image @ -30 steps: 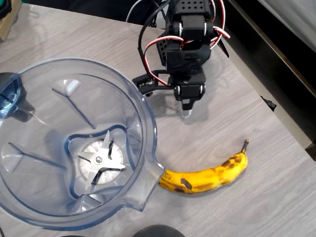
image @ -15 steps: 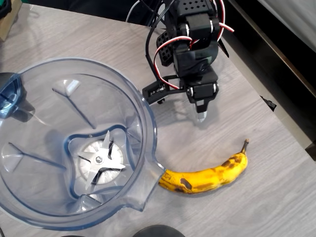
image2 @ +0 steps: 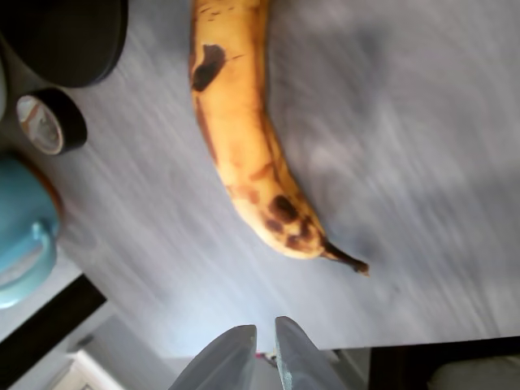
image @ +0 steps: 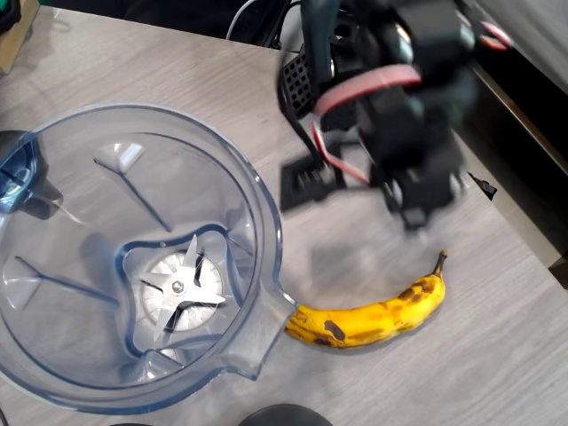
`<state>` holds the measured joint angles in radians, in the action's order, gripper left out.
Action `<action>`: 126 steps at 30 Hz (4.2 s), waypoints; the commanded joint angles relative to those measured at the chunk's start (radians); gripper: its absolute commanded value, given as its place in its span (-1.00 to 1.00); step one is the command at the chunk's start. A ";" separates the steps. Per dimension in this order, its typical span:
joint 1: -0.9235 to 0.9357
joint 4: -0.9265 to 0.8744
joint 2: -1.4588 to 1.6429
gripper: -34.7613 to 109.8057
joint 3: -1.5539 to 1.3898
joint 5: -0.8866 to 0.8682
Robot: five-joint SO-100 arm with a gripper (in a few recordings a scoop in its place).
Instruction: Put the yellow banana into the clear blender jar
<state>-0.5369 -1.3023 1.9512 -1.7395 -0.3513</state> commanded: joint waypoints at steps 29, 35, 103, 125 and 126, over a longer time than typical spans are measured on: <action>-0.077 0.137 -0.538 0.03 0.109 0.238; -0.089 0.160 -0.568 -0.01 0.109 0.259; -0.089 0.571 0.403 -0.46 0.101 0.238; 0.196 0.841 0.635 -0.46 0.060 0.264; 0.213 0.841 0.641 -0.46 0.058 0.264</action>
<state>-0.3620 -0.4863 2.5495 -1.6950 -0.1012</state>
